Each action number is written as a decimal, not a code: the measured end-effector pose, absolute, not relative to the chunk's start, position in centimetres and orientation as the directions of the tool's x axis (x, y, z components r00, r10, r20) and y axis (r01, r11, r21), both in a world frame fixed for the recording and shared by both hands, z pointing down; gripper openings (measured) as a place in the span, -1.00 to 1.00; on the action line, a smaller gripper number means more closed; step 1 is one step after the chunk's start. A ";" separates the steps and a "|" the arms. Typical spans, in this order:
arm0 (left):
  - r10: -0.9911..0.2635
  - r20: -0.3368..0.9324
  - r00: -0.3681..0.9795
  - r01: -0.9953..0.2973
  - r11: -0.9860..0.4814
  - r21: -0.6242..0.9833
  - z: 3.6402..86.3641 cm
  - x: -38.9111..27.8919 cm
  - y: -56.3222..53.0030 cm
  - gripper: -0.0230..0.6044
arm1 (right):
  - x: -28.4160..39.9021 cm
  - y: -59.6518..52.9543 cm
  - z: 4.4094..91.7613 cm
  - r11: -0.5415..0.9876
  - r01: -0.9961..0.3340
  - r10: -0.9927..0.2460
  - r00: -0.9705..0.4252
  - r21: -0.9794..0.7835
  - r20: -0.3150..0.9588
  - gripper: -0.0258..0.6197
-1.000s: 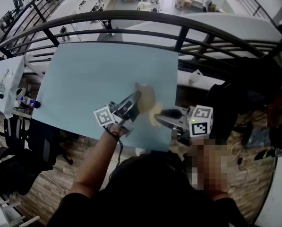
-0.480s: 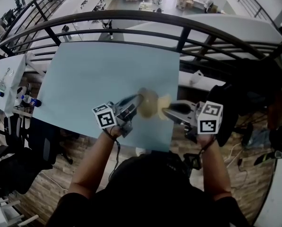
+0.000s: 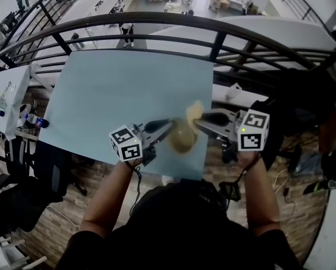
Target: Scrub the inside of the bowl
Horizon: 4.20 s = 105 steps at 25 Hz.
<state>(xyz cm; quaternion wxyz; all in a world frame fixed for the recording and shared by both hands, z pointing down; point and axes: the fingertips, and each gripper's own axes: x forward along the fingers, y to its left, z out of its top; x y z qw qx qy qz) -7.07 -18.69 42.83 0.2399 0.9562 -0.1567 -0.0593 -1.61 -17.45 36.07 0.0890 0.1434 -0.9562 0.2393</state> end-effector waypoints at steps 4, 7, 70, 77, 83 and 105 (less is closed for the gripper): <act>-0.303 -0.044 0.952 -0.254 -0.862 0.438 42.1 -6.1 -17.9 -0.90 | -2.0 -17.8 35.3 0.852 -0.311 -0.230 -0.945 -0.421 0.233 -0.72; -0.319 -0.056 0.946 -0.262 -0.855 0.447 42.1 -6.5 -18.5 -0.90 | -1.9 -17.5 35.1 0.853 -0.307 -0.231 -0.947 -0.422 0.221 -0.72; -0.384 0.234 0.893 -0.431 -0.584 0.687 54.1 -5.3 -19.9 -0.90 | 4.2 -17.6 48.8 0.657 -0.562 -0.407 -0.826 -0.503 0.390 -0.72; -0.399 0.391 0.830 -0.555 -0.516 0.652 60.2 -4.4 -20.0 -0.90 | 5.7 -18.0 55.5 0.561 -0.643 -0.438 -0.765 -0.521 0.473 -0.72; -0.394 0.500 0.771 -0.636 -0.505 0.583 64.2 -3.1 -20.4 -0.90 | 7.6 -19.0 59.4 0.513 -0.679 -0.445 -0.734 -0.525 0.513 -0.72; -0.348 0.778 0.523 -0.848 -0.302 0.436 77.7 -2.3 -21.0 -0.90 | 8.5 -21.6 68.0 0.472 -0.724 -0.370 -0.681 -0.504 0.632 -0.71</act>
